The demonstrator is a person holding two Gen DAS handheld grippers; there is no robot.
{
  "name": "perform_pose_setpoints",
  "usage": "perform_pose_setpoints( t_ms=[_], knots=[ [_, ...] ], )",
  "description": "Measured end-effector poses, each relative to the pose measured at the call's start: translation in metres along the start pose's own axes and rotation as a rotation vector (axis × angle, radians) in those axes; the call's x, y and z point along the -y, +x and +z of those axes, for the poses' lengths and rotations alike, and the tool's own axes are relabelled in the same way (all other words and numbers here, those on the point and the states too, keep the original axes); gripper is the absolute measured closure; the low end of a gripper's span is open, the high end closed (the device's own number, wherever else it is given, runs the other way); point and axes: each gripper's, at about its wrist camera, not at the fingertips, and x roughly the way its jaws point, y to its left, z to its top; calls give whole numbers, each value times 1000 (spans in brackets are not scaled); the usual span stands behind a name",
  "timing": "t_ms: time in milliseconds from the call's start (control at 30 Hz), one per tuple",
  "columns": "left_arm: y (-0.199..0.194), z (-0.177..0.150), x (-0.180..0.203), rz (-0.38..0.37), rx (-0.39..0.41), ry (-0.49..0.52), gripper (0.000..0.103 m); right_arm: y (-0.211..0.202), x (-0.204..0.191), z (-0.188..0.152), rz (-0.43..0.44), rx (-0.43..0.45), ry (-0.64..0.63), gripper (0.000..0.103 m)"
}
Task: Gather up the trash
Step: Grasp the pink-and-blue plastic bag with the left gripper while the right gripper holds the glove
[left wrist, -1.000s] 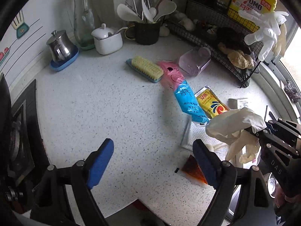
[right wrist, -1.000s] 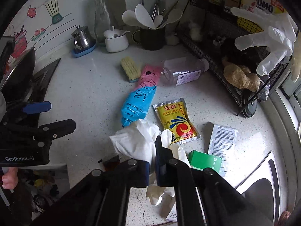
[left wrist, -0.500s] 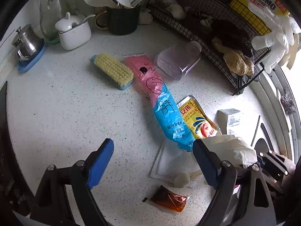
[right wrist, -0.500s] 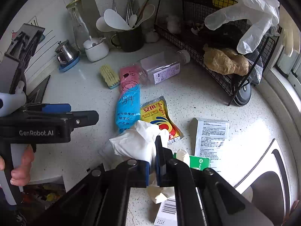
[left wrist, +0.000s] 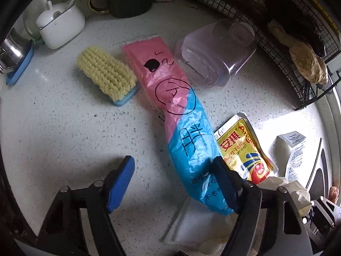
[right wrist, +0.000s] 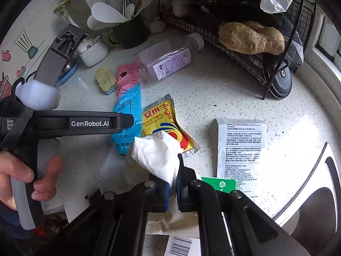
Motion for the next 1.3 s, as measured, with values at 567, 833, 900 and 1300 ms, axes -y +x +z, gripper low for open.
perform_pose_setpoints(
  t_ms=[567, 833, 900, 1300],
  knots=[
    [-54, -45, 11, 45, 152, 114, 97, -32, -10, 1, -18, 75, -8, 98],
    [-99, -101, -15, 15, 186, 146, 97, -59, -46, -10, -31, 111, -73, 98],
    [-113, -115, -28, 5, 194, 148, 97, -63, -56, -17, -36, 118, -97, 98],
    [-170, -194, -74, -23, 246, 102, 97, -90, -124, -56, -35, 171, -238, 98]
  ],
)
